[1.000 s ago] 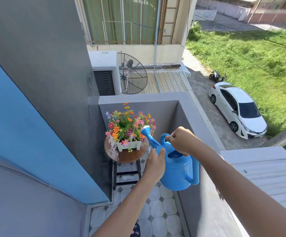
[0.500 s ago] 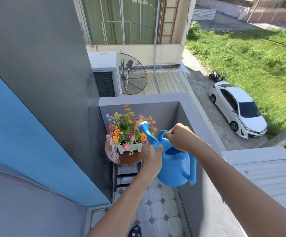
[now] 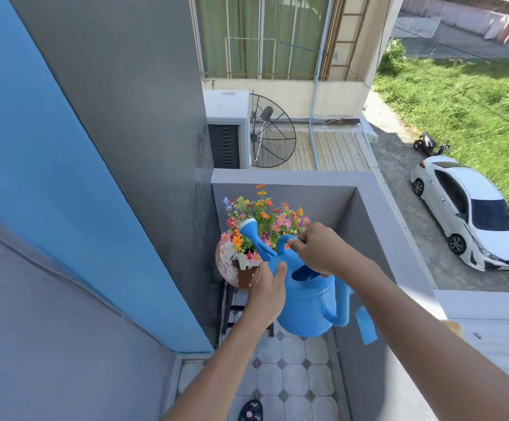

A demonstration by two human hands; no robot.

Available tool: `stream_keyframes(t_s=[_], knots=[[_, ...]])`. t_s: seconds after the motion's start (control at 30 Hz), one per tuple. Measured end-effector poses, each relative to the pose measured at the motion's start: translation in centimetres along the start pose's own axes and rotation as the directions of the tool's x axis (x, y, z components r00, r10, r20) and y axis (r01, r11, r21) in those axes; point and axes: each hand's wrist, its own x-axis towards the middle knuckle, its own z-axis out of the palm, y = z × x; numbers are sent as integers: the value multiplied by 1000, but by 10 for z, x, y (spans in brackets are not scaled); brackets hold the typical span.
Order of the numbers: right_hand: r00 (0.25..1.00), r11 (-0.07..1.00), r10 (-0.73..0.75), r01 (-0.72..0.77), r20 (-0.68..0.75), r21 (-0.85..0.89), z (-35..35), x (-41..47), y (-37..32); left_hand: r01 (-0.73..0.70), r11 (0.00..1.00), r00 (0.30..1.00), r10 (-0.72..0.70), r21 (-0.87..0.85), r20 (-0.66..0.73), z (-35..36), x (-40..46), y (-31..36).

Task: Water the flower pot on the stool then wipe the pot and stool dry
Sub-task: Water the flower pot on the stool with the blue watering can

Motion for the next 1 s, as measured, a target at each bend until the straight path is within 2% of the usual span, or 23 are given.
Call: stream_keyframes(t_s=[0.2, 0.53, 0.77, 1.0], knots=[[999, 999, -36, 37, 35, -37, 6, 3, -4, -9, 1000, 1000, 9, -20, -28, -8, -5, -9], [996, 997, 45, -40, -77, 66, -9, 3, 16, -85, 996, 996, 85, 11, 1, 7, 7, 17], [983, 986, 136, -123, -121, 110, -27, 5, 36, -106, 994, 989, 103, 26, 103, 30, 24, 36], [944, 942, 298, -268, -141, 200, -34, 13, 53, -117, 992, 973, 103, 53, 206, 47, 36, 47]])
